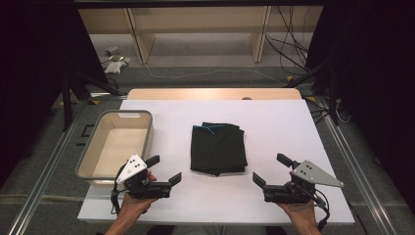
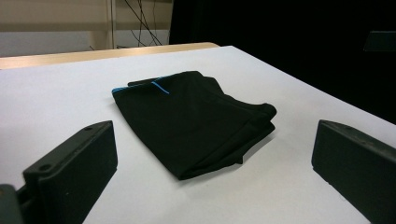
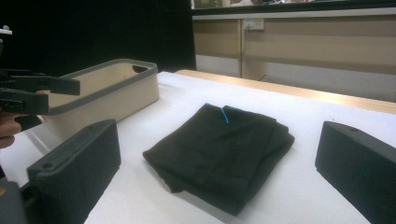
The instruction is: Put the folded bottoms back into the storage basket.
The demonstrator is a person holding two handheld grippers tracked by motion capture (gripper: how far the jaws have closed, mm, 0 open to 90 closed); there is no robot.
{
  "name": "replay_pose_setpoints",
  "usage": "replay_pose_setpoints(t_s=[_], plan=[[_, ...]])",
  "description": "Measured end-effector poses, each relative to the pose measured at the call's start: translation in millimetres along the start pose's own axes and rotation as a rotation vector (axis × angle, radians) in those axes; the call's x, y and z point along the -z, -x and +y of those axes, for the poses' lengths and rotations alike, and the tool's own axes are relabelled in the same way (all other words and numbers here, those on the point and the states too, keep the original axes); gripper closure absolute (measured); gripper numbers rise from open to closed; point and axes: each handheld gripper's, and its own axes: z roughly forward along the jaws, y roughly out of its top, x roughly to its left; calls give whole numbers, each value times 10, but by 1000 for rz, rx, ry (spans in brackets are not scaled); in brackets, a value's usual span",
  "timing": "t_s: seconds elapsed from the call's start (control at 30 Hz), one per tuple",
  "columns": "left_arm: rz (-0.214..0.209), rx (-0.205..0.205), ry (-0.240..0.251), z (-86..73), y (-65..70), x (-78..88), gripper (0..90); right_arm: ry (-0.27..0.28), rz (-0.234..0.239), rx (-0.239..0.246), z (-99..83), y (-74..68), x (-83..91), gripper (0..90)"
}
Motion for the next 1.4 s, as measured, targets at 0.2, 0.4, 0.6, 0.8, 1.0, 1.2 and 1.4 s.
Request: replay_pose_setpoints(t_s=[0.2, 0.4, 0.6, 0.8, 1.0, 1.2, 1.4], plan=[[1, 0, -1, 0, 3, 0, 0, 0, 4, 2, 1, -5, 1, 8], [2, 5, -9, 5, -4, -20, 0, -2, 8, -1, 5, 0, 0, 9], [11, 46, -32, 14, -33, -56, 0, -6, 16, -10, 15, 41, -4, 21], [29, 111, -56, 19, -93, -139, 6, 1, 19, -9, 29, 94, -18, 43], [47, 191, -93, 26, -176, -224, 8, 1, 7, 3, 89, 161, -53, 47], [38, 252, -126, 41, -169, -272, 33, -28, 36, 20, 123, 247, -153, 57], [13, 297, -182, 16, -219, -416, 42, -49, 27, 16, 153, 353, -280, 67]])
